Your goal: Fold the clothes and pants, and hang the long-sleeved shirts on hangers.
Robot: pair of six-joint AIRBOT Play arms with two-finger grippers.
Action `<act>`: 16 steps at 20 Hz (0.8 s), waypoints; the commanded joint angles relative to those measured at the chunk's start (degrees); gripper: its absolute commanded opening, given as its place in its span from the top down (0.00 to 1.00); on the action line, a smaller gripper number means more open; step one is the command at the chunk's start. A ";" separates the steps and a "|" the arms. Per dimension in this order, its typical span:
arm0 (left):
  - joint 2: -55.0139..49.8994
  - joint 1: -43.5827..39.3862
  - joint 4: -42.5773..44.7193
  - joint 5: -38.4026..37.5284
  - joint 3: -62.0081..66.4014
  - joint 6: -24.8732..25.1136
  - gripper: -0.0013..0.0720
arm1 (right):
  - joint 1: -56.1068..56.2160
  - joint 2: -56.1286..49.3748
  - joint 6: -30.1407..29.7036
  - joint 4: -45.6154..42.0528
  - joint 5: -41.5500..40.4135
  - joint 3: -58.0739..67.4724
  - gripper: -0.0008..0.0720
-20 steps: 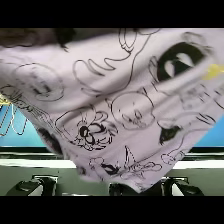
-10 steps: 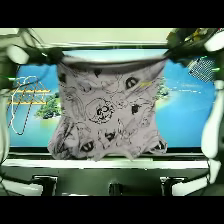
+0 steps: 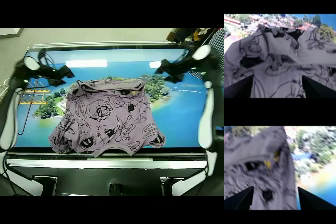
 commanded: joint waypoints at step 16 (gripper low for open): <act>58.95 -5.16 -14.86 2.78 -82.82 -3.45 0.00 | 19.63 55.56 13.99 22.77 -42.99 -99.80 0.20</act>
